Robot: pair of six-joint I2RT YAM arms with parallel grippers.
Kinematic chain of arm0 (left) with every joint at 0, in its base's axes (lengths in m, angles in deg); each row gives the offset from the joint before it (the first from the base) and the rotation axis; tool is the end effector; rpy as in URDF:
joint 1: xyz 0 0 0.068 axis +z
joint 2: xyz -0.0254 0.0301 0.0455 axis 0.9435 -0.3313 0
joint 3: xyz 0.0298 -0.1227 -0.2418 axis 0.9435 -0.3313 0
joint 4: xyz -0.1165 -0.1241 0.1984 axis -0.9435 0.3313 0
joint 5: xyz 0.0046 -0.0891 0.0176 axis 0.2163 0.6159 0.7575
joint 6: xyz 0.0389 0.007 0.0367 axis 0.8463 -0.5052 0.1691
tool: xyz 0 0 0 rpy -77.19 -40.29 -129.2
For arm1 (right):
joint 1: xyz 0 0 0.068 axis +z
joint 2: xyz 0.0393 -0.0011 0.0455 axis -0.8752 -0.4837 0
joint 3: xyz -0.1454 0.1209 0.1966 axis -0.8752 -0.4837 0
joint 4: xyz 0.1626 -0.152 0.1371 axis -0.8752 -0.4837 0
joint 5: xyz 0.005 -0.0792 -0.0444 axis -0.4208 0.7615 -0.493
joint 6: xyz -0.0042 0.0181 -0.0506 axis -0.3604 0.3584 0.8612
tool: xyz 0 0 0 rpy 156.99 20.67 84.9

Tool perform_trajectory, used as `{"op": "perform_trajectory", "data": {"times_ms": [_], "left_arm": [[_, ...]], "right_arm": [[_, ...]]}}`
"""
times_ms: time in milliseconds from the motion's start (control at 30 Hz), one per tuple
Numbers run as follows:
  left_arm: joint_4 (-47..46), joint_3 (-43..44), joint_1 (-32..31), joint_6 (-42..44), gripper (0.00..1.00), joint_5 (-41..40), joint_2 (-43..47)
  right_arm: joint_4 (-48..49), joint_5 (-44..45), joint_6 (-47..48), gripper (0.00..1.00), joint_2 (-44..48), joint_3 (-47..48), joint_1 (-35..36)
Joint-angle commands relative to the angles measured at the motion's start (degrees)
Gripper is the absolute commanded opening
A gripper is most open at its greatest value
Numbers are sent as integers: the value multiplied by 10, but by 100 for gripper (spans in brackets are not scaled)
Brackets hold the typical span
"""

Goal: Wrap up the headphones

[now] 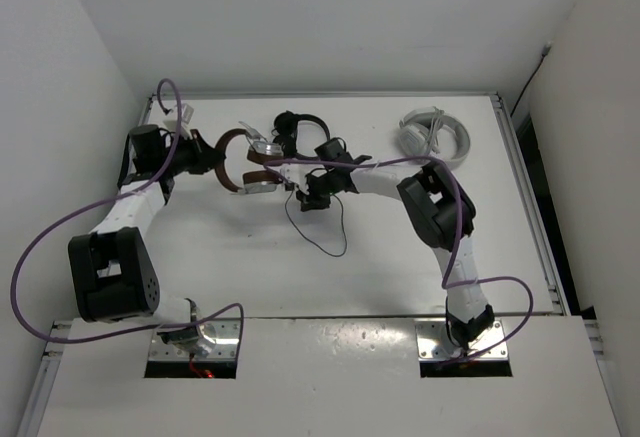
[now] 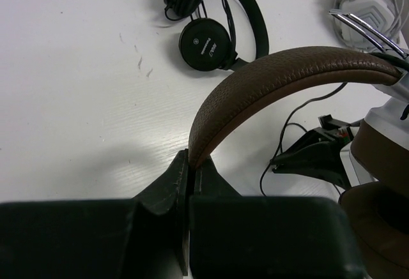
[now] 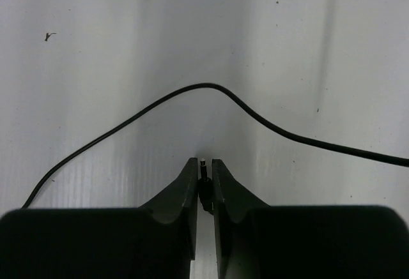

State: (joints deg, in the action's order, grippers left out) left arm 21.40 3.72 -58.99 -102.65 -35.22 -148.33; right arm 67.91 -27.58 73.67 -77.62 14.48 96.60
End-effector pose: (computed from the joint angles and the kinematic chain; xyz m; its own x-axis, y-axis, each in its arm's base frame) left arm 0.3136 0.0416 0.2577 -0.5250 -0.2967 -0.7977 0.2864 0.8210 -0.4939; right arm 0.3543 0.2785 0.1159 -0.0093 -0.6705 -0.7418 -0.9994 0.0305 -0.0151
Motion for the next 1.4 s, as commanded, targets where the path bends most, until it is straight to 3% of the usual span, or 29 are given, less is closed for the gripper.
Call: {"op": "perform_trajectory", "data": {"times_ms": [0, 67, 267, 300, 400, 500, 733, 900, 1033, 1200, 1367], "left_arm": [[-21, 30, 9, -12, 0, 21, -1], [-21, 36, 9, -12, 0, 21, -1], [-21, 36, 9, -12, 0, 21, -6], [-21, 36, 9, -12, 0, 26, -6], [-26, 30, 9, -12, 0, 26, -6], [-26, 30, 9, -12, 0, 26, -6], [-26, 36, 9, -12, 0, 26, -6], [-26, 36, 9, -12, 0, 26, -17], [-26, 36, 9, -12, 0, 26, -17], [-26, 36, 9, -12, 0, 12, -17], [-20, 36, 14, -75, 0, -70, -12]], "right_arm": [[-3, 16, 26, 8, -5, 10, 10], [-3, 23, 26, 0, -5, 5, 10], [7, 35, 15, 0, 19, -30, 5], [7, 35, 15, 12, 19, -30, 5], [7, 41, 15, 24, 19, -36, 5], [1, 46, 9, 29, 19, -30, 5], [-23, 46, 9, 29, 19, -25, -5], [-55, 52, 26, 22, 6, -3, -5], [-75, 57, 32, 1, -2, 5, 0], [-64, 43, 23, 0, 8, 3, -5], [-24, 38, -36, 0, 77, -33, 7]]}}
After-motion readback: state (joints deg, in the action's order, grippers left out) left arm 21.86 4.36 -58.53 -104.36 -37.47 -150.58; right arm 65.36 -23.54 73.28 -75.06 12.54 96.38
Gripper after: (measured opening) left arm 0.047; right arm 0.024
